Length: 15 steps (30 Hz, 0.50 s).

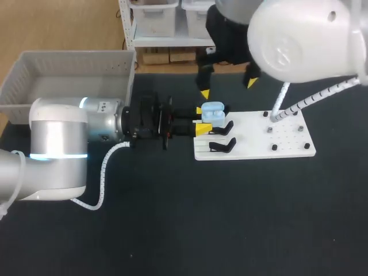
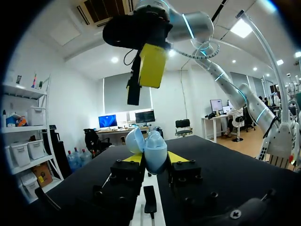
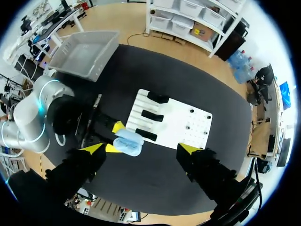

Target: Pick up each earbud case from the left stands, insert the matching earbuds, close the lid, and place the case in the box.

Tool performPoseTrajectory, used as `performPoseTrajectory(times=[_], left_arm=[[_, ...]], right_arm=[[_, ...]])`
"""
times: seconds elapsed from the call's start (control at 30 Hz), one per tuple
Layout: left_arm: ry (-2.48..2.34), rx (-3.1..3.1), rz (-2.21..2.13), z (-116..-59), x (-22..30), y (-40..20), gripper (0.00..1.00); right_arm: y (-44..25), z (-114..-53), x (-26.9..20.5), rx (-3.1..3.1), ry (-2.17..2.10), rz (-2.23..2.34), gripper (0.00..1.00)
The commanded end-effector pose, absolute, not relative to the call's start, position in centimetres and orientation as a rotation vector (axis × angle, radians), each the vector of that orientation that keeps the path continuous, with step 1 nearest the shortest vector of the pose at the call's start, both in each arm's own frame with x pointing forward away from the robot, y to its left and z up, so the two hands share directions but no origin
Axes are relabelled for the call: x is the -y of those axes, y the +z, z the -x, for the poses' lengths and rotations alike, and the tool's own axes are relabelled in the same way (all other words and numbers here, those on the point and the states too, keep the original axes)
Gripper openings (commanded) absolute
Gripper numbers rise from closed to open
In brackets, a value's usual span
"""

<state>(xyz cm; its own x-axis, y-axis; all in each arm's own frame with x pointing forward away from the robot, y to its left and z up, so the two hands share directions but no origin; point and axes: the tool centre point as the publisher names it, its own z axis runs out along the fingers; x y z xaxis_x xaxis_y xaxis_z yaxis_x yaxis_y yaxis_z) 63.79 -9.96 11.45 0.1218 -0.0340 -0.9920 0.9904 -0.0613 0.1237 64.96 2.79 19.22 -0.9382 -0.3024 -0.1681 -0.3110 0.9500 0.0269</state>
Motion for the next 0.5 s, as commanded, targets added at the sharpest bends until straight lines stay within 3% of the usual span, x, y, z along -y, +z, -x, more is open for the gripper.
performPoseTrajectory(times=[0.03, 0.5], left_arm=[[-1.173, -1.064, -1.285, -63.7, 10.0, 11.3, 0.0], [-1.173, -1.064, -1.285, -63.7, 10.0, 11.3, 0.0]], right_arm=[[18.1, -66.9, -2.8, -2.978, 0.057, 0.441, 1.0], [16.1, -69.4, -1.6, -3.017, 0.014, 0.368, 1.0]])
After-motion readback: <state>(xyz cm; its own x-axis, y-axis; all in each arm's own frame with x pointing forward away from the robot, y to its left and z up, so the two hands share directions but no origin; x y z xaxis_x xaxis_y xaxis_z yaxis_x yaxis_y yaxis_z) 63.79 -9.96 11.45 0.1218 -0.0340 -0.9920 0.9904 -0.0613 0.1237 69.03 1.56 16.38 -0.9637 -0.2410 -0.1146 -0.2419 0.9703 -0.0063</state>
